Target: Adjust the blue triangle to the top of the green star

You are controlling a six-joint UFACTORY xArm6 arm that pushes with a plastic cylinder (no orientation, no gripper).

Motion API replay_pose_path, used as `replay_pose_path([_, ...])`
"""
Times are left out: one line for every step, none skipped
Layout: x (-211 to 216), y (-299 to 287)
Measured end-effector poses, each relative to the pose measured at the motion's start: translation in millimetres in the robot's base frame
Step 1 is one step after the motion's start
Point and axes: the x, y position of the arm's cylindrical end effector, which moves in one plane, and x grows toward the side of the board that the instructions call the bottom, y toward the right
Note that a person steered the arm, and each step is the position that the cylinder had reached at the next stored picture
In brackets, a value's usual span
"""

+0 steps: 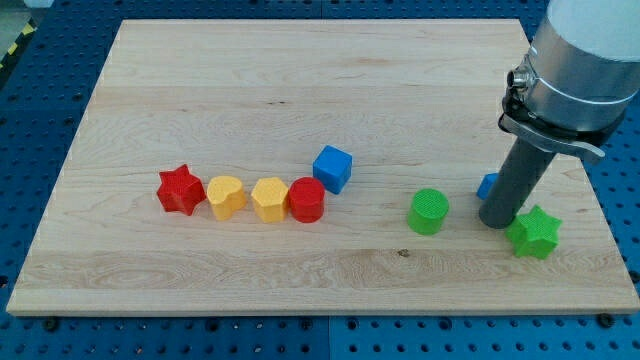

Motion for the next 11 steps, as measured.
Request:
replay_pose_path([0,-8])
replay_pose_path([-12,-40])
replay_pose_path([-52,-62])
replay_pose_path([-80,-61])
replay_pose_path([-80,-58])
replay_pose_path([-77,-38])
replay_pose_path([-71,-14])
replay_pose_path([-64,-11])
replay_pose_path([-62,-16])
replay_pose_path([-56,-17])
replay_pose_path([-42,-17])
